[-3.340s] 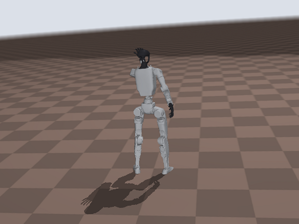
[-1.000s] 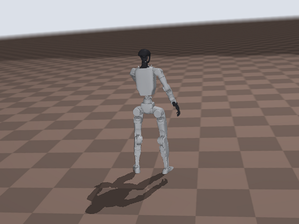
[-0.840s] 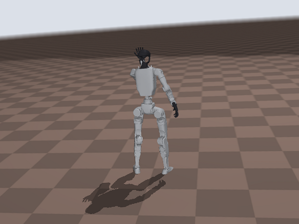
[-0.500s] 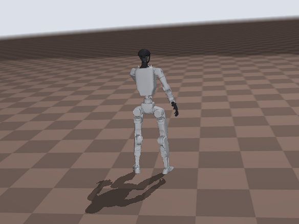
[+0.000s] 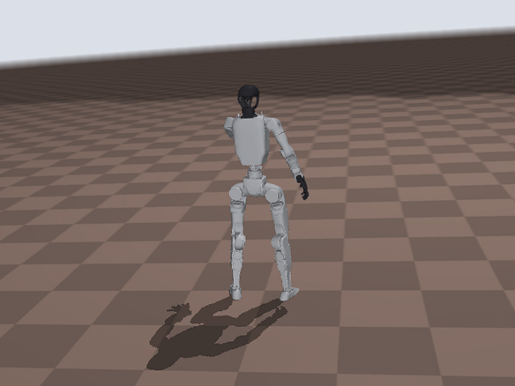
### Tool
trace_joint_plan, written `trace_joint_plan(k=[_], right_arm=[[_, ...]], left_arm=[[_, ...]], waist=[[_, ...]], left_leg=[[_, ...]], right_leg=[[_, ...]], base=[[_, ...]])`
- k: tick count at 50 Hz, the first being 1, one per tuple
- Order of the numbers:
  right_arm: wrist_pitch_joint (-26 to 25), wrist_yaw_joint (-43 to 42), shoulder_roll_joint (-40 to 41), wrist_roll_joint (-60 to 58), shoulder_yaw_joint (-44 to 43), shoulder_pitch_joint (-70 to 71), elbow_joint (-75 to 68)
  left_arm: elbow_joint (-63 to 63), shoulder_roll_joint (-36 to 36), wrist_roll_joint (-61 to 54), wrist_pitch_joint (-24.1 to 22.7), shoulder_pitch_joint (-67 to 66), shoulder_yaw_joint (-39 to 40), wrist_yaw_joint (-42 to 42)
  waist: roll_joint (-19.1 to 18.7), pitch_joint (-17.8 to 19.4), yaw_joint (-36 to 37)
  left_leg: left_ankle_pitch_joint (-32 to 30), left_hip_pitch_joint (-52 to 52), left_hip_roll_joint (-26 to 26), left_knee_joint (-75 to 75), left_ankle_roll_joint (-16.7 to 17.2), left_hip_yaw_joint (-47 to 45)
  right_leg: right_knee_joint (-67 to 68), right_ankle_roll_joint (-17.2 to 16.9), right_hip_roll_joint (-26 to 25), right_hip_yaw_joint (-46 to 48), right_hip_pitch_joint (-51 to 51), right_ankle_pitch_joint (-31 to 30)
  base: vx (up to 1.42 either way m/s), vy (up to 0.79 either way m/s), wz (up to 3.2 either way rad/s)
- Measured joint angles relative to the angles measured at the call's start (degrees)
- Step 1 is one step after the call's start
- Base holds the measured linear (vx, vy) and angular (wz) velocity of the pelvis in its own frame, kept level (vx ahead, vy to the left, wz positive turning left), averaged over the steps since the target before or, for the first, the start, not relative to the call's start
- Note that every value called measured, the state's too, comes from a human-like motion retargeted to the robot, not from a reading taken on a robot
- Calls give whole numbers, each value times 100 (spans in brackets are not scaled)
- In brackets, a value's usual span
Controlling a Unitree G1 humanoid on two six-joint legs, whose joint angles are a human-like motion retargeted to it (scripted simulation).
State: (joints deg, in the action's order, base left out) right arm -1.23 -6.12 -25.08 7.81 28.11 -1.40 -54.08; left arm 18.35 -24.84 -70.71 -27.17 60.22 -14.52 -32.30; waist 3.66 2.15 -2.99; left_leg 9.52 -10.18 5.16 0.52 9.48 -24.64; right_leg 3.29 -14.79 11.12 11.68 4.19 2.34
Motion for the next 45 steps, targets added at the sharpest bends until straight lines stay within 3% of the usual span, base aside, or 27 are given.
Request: trace_joint_plan(k=[3, 7, 12, 17, 20, 22, 27, 33, 35, 37, 38, 43, 45], right_arm=[[-35, -121, 20, 46, -99, -27, 72], [46, -118, 73, 188, -208, -97, 125], [114, 379, 85, -67, 11, -178, 88], [205, 1000, 61, -534, 77, -122, 93], [260, 917, 97, -460, -43, -130, 82], [268, 731, 120, -357, -139, -159, 81], [231, 363, 93, -32, -144, -197, 27], [-36, -98, 75, 78, -60, -165, -10], [98, 77, 34, 141, -28, -114, 13], [-38, -235, 73, 138, -196, -153, 86], [-21, -250, 90, 174, -222, -184, 115], [128, 119, 100, 215, -74, -296, 139], [191, 451, 60, -58, 22, -320, 166]], left_arm=[[42, -38, -224, 55, -92, -169, -114], [-1553, 50, 484, -261, -73, -266, 188], [-3927, 328, 1305, -566, 606, -426, 1209], [-5647, 539, 1302, -785, 1070, -658, 2541], [-5636, 495, 1322, -828, 828, -375, 2697], [-5160, 413, 1379, -837, 456, -109, 2375], [-2815, 150, 1147, -588, -347, 229, 1399], [-152, 51, -315, 69, -608, -46, 152], [-330, 92, -1346, -267, -684, -113, 1528], [-661, 76, -491, -174, -702, -177, 148], [-1172, 124, -396, -273, -710, -214, 190], [-3777, 219, -139, -660, -21, -436, 1687], [-4601, 90, 610, -819, 514, -471, 2138]], waist=[[-29, -10, -44], [2, 27, -26], [72, -25, 17], [76, -47, -4], [73, -39, -8], [58, -31, 2], [-9, -33, 41], [-76, -50, 40], [-80, -12, 30], [-77, 15, 18], [-59, 21, 29], [29, -9, 119], [39, -37, 136]], left_leg=[[1, 12, -6, -1, 15, 16], [1, 28, -11, 6, 22, 4], [-3, 67, 16, 16, 25, -62], [-15, 81, 69, 23, 79, -145], [-6, 61, 68, 15, 82, -160], [2, 37, 57, 8, 74, -155], [15, -13, 11, -3, 40, -96], [9, -9, -35, 2, 2, -26], [-13, -8, -30, 12, 56, -24], [-8, 13, -43, 16, 24, -19], [-11, 25, -45, 20, 28, -24], [-40, 87, -20, 43, 58, -86], [-51, 110, 11, 48, 90, -120]], right_leg=[[0, 6, 9, 21, 1, 5], [-15, -8, 9, 3, -21, -19], [-51, -21, -39, -65, -93, -72], [-65, -21, -111, -131, -152, -113], [-56, -21, -108, -146, -142, -110], [-46, -21, -91, -144, -116, -97], [-18, -20, -27, -96, -38, -48], [-3, 0, 33, -30, -6, 1], [-13, -16, 26, -19, 0, -8], [-15, -5, 39, -23, -23, -8], [-23, -9, 39, -29, -34, -18], [-71, -20, -9, -85, -124, -82], [-90, -21, -51, -111, -161, -109]], base=[[0, 0, 0], [0, 0, 0], [0, 0, 0], [0, 0, 0], [0, 0, 0], [0, 0, 0], [0, 0, 0], [0, 0, 0], [0, 0, 0], [0, 0, 0], [0, 0, 0], [0, 0, 0], [0, 0, 0]])
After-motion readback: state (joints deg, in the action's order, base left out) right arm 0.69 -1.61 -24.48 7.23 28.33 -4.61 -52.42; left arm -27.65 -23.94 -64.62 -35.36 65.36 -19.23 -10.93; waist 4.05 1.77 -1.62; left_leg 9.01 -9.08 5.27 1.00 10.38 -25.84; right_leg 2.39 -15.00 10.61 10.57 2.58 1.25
